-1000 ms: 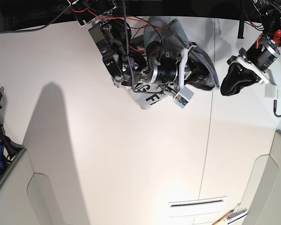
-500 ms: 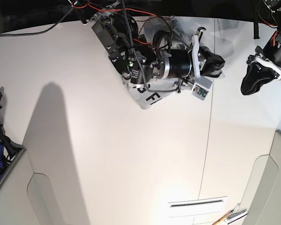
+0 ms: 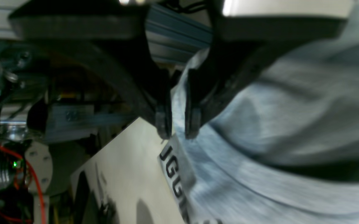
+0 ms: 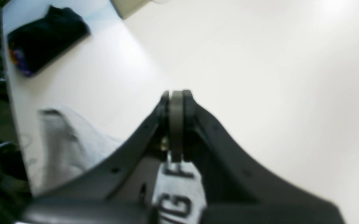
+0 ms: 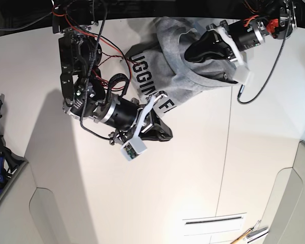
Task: Fold the T-shirt properly
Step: 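Flatten and square the folded shirt with both grippers, then release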
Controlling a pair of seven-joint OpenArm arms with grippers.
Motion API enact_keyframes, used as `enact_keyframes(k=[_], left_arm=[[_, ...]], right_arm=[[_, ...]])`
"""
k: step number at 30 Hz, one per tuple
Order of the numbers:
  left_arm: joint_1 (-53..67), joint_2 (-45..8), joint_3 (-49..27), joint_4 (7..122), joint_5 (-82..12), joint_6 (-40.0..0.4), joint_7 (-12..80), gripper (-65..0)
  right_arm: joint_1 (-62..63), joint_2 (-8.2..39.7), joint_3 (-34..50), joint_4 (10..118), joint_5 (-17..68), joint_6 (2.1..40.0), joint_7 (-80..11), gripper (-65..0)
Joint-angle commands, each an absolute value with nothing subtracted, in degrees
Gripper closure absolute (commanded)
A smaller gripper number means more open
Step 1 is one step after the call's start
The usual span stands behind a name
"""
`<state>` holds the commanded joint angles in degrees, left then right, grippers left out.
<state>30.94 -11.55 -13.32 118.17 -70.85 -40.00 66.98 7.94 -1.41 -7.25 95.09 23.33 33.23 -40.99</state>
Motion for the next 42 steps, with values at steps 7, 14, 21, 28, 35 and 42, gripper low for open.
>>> enact_keyframes(k=[7, 14, 21, 28, 35, 42], left_arm=[[30.65, -11.64, -7.2, 118.17, -53.89, -40.0, 61.67, -8.4], [30.65, -14.76, -7.2, 118.04, -47.86, -40.0, 61.41, -8.4], [30.65, -17.3, -7.18, 117.36, -45.04, -40.0, 60.69, -8.4], [29.26, -17.32, -7.18, 109.25, -41.17, -40.0, 57.25, -8.4], [21.65, -17.3, -7.18, 104.79, -36.58, -40.0, 57.19, -8.4], [13.26, -17.3, -7.18, 101.89, -31.51, -40.0, 53.76, -8.4]], right_arm=[[11.0, 2.17, -7.25, 82.19, 25.91, 33.45, -37.6, 0.0], [13.87, 1.87, -7.68, 81.84, 27.83, 33.67, -37.3, 0.0], [14.57, 1.87, -8.08, 81.84, 29.67, 33.67, -37.28, 0.0], [14.63, 0.95, -18.44, 78.37, 23.16, 33.89, -35.68, 0.0], [14.9, 2.13, -24.93, 76.47, 18.46, 33.54, -35.83, 0.0], [14.87, 4.47, -23.11, 76.49, 20.32, 33.23, -36.03, 0.0]])
